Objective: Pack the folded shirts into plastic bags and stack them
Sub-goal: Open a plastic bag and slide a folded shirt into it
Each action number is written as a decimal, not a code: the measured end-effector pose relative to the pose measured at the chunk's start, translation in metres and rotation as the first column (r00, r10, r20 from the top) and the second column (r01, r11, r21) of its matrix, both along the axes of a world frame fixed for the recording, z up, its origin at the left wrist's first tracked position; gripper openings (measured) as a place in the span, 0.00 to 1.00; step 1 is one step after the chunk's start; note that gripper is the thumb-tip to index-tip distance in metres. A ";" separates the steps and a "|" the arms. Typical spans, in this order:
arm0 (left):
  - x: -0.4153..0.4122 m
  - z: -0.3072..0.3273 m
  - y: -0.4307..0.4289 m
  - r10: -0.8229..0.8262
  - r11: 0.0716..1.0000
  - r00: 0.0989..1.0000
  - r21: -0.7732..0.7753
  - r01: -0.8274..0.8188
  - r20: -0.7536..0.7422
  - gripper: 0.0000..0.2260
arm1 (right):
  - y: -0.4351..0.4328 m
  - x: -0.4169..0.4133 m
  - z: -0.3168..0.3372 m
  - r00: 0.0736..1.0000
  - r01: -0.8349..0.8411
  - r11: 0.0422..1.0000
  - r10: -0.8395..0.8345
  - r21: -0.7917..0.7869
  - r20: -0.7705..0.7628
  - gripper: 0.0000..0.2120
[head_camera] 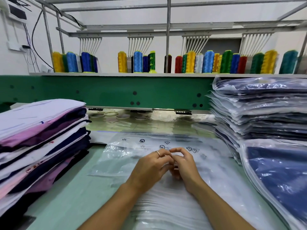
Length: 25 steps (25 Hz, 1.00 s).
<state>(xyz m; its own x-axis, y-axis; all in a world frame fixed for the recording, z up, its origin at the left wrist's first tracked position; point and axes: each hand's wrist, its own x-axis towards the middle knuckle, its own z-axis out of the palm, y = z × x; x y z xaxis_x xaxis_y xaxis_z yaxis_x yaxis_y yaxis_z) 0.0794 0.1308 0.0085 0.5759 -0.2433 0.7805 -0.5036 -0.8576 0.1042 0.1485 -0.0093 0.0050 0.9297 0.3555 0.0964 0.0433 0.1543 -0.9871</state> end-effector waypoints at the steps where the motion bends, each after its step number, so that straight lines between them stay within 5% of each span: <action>1: 0.000 0.000 0.001 0.024 0.999 0.999 0.033 -0.026 0.037 0.05 | 0.001 -0.001 0.000 1.000 -0.002 1.000 0.002 0.001 -0.012 0.09; 5: 0.003 -0.004 -0.001 0.099 0.983 0.988 0.141 -0.116 0.122 0.04 | 0.005 -0.007 0.004 1.000 -0.005 1.000 0.005 0.002 0.022 0.13; 11: 0.006 -0.006 0.004 0.076 0.989 0.995 0.118 -0.084 0.070 0.08 | 0.003 -0.006 0.005 0.999 0.021 1.000 -0.021 0.004 0.042 0.07; 18: 0.002 -0.005 0.029 0.224 0.967 0.953 -0.071 -0.243 -0.206 0.06 | -0.001 0.005 0.002 0.992 0.125 0.992 -0.126 -0.016 -0.011 0.05; 25: -0.013 -0.008 0.095 0.507 0.791 0.777 -0.157 -0.591 -0.374 0.03 | -0.027 0.023 0.007 0.917 0.396 0.914 -0.388 0.092 -0.094 0.06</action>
